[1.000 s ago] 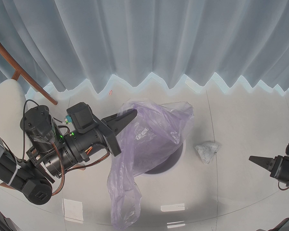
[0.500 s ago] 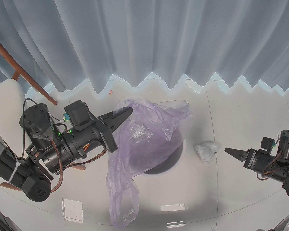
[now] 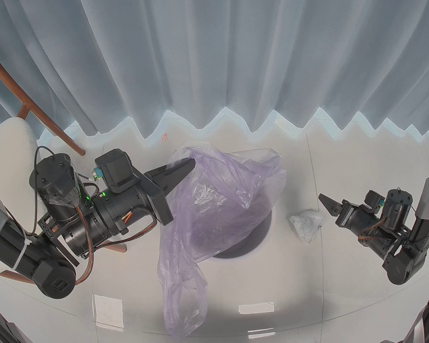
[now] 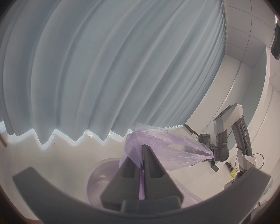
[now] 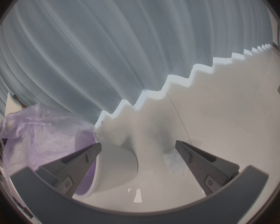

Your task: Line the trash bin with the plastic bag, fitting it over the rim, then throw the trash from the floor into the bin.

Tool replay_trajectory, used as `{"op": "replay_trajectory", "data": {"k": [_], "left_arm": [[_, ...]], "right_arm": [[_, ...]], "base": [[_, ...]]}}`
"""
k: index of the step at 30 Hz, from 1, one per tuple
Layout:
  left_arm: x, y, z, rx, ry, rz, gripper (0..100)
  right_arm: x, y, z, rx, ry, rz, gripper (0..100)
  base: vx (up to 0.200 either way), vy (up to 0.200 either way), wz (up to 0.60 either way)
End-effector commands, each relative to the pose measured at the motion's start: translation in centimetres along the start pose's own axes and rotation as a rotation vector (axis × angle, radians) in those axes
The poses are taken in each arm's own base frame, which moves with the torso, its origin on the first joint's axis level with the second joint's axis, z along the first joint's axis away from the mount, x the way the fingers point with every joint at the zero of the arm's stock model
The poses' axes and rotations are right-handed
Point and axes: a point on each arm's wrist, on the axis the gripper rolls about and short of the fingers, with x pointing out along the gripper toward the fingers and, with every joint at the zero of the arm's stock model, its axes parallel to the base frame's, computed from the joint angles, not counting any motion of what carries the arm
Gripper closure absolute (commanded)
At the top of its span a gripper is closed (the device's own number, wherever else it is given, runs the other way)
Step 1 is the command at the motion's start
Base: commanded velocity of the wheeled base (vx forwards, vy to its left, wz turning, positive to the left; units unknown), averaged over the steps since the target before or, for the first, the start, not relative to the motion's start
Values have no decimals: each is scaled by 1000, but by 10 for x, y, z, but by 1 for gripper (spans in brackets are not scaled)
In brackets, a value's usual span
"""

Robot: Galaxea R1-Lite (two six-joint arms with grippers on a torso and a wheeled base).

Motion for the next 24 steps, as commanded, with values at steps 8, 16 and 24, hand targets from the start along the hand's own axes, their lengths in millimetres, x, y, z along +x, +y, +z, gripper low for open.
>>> {"op": "replay_trajectory", "data": {"k": [8, 16, 24], "left_arm": [[0, 3, 1, 3, -6, 10, 100], [3, 11, -2, 5, -1, 29, 100], [3, 11, -2, 5, -1, 29, 100]], "right_arm": [[75, 16, 27, -40, -227, 107, 0], [129, 59, 8, -40, -286, 230, 100], [130, 124, -21, -12, -238, 396, 100]], "base": [[0, 0, 0], [0, 0, 0], [0, 0, 0]]}}
